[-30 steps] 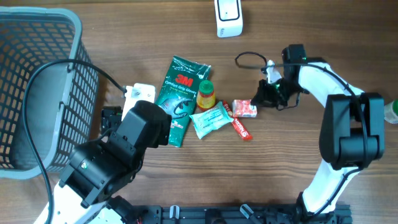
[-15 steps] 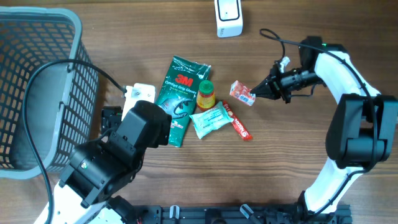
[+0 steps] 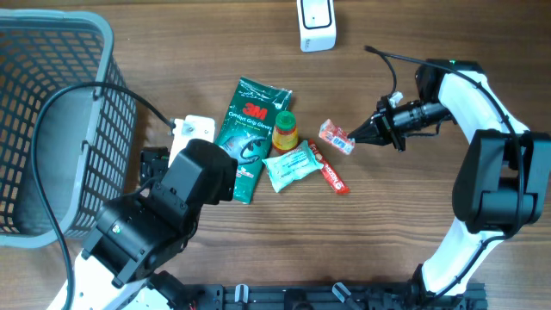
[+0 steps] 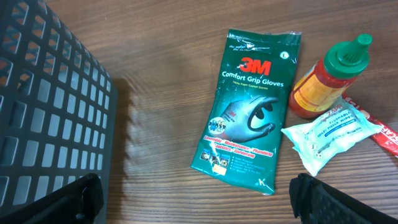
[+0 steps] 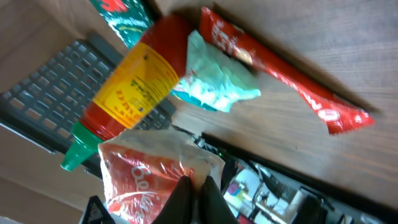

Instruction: Scan the item barcode

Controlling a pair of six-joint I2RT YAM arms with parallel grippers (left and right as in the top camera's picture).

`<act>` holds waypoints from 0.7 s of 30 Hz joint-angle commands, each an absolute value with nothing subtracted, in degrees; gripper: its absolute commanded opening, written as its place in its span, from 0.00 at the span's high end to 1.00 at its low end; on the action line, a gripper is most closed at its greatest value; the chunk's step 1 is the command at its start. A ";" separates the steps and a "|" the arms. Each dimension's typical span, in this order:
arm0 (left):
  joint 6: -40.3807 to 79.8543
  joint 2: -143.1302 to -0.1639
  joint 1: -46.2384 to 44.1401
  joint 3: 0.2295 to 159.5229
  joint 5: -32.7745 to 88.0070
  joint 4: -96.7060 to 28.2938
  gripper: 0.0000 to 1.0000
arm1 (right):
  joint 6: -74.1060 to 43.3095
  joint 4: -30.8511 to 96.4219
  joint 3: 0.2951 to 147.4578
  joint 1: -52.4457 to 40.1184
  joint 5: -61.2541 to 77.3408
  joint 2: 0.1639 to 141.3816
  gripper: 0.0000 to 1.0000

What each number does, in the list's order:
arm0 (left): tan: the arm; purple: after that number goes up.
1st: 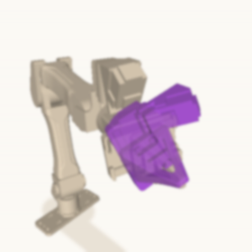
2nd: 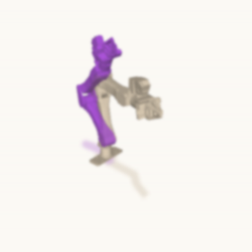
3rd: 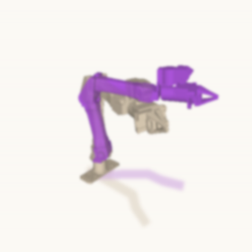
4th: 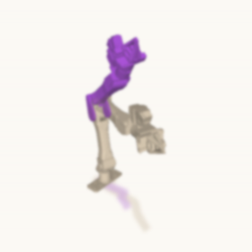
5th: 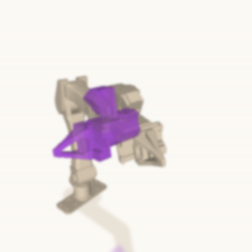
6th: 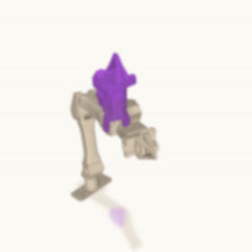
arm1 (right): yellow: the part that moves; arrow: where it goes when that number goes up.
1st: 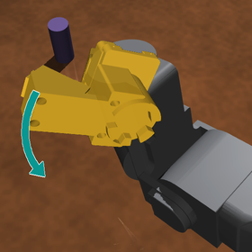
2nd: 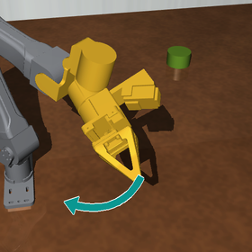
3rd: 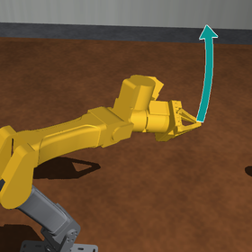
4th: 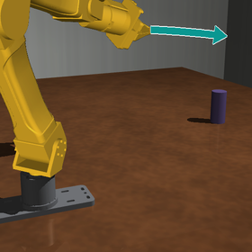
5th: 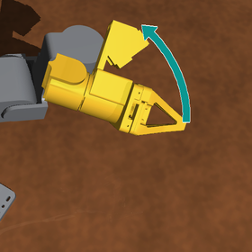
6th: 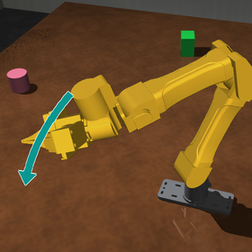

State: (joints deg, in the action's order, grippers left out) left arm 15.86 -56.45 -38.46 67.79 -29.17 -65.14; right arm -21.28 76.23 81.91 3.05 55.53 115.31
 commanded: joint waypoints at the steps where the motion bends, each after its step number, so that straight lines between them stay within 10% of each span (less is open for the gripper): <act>1: 16.99 -56.42 -38.35 67.99 -28.95 -64.99 0.00 | -19.14 78.46 82.98 3.07 52.01 111.28 0.96; 21: 16.99 -56.42 -38.35 67.99 -28.95 -64.99 0.00 | -33.34 79.31 82.89 -8.86 39.64 97.60 0.96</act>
State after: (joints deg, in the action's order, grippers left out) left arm 15.86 -56.45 -38.46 67.79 -29.19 -65.14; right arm -30.22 80.12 81.91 -6.74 41.23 98.56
